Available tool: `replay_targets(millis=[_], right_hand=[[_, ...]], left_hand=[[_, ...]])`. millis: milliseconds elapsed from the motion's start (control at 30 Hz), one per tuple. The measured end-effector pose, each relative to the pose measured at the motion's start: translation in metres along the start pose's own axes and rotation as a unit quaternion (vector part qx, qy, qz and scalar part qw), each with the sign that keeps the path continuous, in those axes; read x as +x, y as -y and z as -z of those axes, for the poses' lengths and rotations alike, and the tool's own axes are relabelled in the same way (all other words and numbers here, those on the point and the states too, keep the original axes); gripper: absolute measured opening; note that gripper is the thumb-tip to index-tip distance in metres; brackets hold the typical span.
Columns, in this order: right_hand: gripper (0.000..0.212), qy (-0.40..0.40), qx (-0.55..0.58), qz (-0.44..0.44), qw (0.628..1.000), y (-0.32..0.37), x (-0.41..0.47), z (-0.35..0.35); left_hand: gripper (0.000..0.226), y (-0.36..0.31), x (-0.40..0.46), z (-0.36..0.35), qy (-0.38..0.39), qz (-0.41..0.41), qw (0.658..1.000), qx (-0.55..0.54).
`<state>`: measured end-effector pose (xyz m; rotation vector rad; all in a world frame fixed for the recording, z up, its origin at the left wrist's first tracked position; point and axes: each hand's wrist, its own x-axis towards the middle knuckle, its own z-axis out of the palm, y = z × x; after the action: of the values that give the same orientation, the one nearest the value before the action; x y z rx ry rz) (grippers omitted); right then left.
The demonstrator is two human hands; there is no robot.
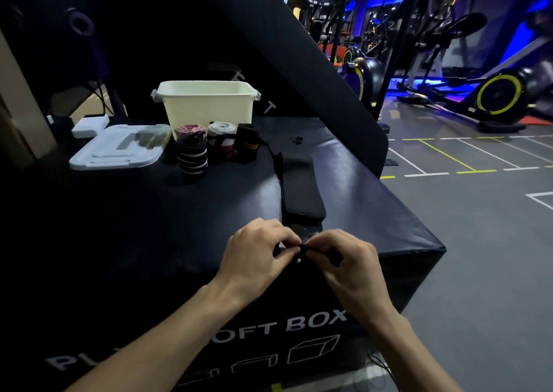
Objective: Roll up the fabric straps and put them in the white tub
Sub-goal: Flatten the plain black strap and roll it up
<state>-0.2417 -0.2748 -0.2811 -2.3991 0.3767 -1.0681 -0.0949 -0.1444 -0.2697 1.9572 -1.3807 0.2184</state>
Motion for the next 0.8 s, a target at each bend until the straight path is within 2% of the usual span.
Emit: replay_targets(millis=[167, 433, 500, 633, 800], right_hand=[[0.017, -0.006, 0.014, -0.008, 1.000, -0.001, 0.000, 0.000], [0.015, -0.023, -0.001, -0.002, 1.000, -0.001, -0.002, -0.003], [0.013, -0.021, -0.003, 0.000, 1.000, -0.002, -0.003, -0.002], [0.013, -0.019, -0.028, 0.009, 0.999, -0.003, -0.001, -0.002], [0.018, -0.010, -0.122, 0.040, 0.992, -0.004, -0.003, -0.002]], left_hand=[[0.010, -0.003, -0.006, -0.006, -0.042, -0.009, 0.999, 0.023], [0.023, -0.003, -0.006, -0.013, -0.059, -0.041, 0.997, 0.021], [0.020, -0.003, -0.006, -0.013, -0.062, -0.043, 0.997, 0.023], [0.009, -0.001, -0.005, -0.008, -0.043, -0.029, 0.999, 0.004], [0.013, 0.001, 0.002, -0.004, -0.005, 0.005, 0.999, -0.031]])
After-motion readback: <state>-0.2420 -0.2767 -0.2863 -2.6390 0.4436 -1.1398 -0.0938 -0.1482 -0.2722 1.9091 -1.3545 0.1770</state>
